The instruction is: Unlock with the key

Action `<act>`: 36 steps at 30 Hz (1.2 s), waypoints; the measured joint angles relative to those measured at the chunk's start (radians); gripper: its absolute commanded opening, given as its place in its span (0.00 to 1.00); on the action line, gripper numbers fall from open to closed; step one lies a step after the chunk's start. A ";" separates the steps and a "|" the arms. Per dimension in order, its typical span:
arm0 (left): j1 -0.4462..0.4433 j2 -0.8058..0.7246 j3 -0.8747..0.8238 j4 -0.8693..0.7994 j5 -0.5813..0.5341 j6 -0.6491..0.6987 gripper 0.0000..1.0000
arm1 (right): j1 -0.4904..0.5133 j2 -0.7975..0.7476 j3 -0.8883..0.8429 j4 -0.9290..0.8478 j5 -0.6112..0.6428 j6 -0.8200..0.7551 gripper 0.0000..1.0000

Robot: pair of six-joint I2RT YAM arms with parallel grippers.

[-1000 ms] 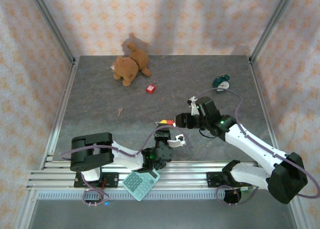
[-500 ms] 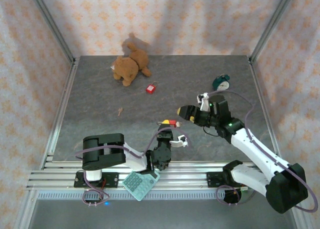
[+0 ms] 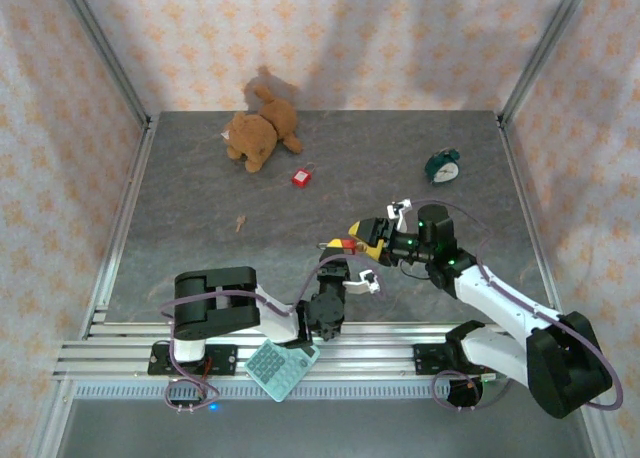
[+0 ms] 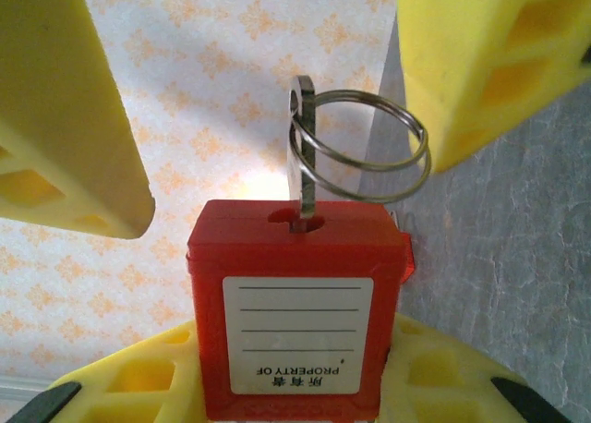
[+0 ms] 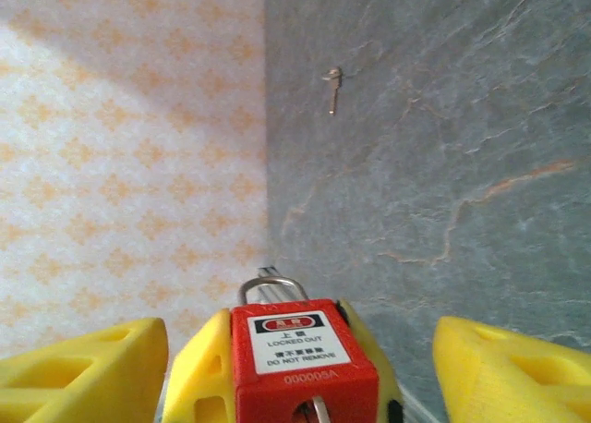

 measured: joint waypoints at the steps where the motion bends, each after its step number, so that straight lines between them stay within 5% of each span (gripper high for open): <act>1: 0.000 0.000 0.005 0.000 0.000 0.002 0.30 | 0.000 0.002 -0.004 0.014 -0.004 0.011 0.69; 11: 0.000 0.000 0.035 0.006 0.000 0.006 0.30 | 0.003 0.006 -0.024 0.065 -0.029 0.062 0.52; 18: 0.002 0.000 0.043 -0.006 0.000 0.000 0.32 | 0.013 0.018 -0.024 0.080 -0.040 0.064 0.50; 25: 0.008 0.002 0.047 -0.035 0.003 -0.033 0.37 | 0.016 0.021 -0.023 0.079 -0.035 0.058 0.29; 29: 0.008 0.002 0.047 -0.044 0.005 -0.040 0.52 | 0.016 0.021 -0.019 0.063 -0.033 0.045 0.27; 33: 0.008 0.002 0.043 -0.039 0.013 -0.037 0.80 | 0.014 0.021 -0.007 0.016 -0.034 0.024 0.27; 36: 0.004 -0.011 0.009 -0.025 0.009 -0.041 0.89 | -0.005 0.021 0.014 -0.023 -0.034 0.003 0.27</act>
